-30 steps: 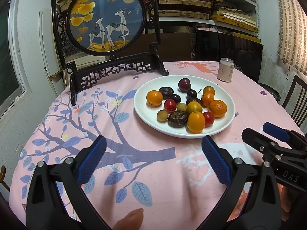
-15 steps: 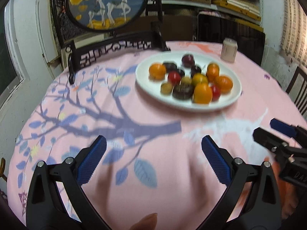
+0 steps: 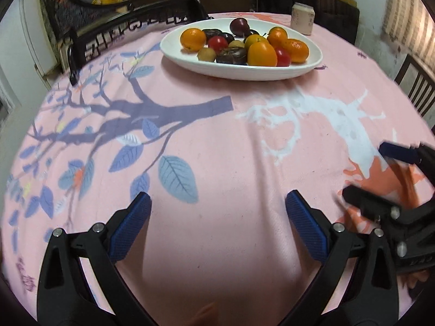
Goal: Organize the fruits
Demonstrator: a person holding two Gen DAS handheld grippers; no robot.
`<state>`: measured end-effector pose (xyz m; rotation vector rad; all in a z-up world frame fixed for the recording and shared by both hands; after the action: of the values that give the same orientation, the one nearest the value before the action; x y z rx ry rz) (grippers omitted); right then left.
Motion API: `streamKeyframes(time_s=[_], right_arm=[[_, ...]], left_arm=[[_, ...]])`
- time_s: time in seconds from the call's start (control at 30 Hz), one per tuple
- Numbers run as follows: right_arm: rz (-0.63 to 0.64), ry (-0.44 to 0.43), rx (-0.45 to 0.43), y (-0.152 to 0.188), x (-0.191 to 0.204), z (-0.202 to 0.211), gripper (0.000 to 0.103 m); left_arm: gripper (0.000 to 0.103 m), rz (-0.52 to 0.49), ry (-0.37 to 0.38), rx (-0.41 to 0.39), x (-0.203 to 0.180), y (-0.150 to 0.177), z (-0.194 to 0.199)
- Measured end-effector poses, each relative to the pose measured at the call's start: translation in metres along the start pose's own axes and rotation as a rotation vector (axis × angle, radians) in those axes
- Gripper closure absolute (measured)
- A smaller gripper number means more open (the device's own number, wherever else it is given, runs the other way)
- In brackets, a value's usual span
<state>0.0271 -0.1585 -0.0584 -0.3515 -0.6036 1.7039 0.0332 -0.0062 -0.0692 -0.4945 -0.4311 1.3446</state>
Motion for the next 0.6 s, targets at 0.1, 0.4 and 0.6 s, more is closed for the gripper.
streamKeyframes(time_s=[0.1,0.4,0.6], right_arm=[[0.031,0.033,0.013,0.0009,0.0043,-0.0021,0.001],[0.031,0.032,0.012,0.0008,0.0037,-0.0027,0.001],[0.031,0.032,0.012,0.0009,0.0038,-0.0028,0.001]], left_arm=[[0.002,0.0,-0.005,-0.002,0.0001,0.0008,0.0001],[0.002,0.003,0.0,-0.001,0.0007,-0.0001,-0.0003],[0.002,0.003,0.0,-0.001,0.0004,0.0,-0.0001]])
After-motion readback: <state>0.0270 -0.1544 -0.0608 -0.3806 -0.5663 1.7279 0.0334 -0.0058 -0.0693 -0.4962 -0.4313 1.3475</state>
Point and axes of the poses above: each gripper's, at about its wrist camera, not at the fingertips, and z roughly against the way its jaws point, x to its left, y to its underside, the point moved 3 cm from there along -z, roughly the way its jaws point, and after that the axes turned 1 degree about y, right-handed, at the moved point
